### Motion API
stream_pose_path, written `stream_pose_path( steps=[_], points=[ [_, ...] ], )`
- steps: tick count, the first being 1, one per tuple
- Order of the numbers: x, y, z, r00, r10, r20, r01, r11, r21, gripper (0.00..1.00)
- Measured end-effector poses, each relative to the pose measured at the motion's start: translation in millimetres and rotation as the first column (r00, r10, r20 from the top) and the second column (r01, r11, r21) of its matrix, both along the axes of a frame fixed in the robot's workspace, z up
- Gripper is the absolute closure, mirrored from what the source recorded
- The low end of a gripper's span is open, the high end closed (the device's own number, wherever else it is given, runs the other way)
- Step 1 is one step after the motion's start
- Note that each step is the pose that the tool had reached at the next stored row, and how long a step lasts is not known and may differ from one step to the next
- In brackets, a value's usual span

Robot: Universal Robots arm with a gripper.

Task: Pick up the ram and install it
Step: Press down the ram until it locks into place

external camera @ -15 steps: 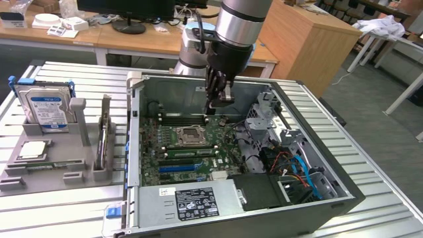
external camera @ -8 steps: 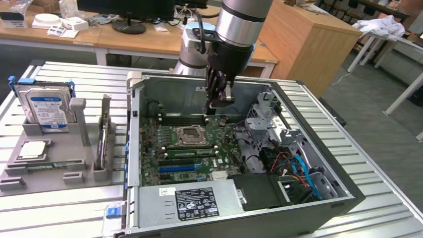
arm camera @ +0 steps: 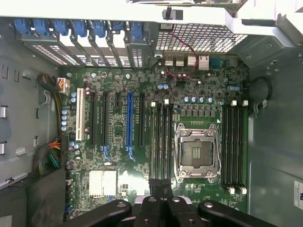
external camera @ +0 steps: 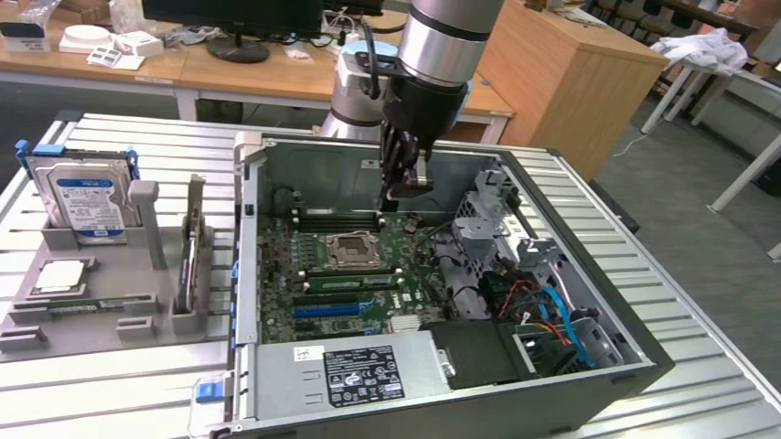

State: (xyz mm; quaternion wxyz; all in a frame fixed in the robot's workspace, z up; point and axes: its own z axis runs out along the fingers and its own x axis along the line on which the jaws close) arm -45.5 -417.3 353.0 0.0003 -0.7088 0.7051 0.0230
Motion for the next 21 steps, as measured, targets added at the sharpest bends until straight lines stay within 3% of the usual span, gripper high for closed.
stream_pose_path(
  steps=[6,12,16,21],
  points=[
    [0.1,0.0,-0.1,0.9971,-0.076,0.0000,0.076,0.9971,0.0000,0.89],
    [0.0,0.0,-0.1,0.9838,-0.179,0.0000,0.179,0.9838,0.0000,0.89],
    [0.0,0.0,-0.1,0.9696,-0.245,-0.0001,0.245,0.9696,0.0000,0.89],
    [0.0,0.0,-0.2,0.9440,-0.330,0.0000,0.330,0.9440,0.0000,0.89]
  ],
)
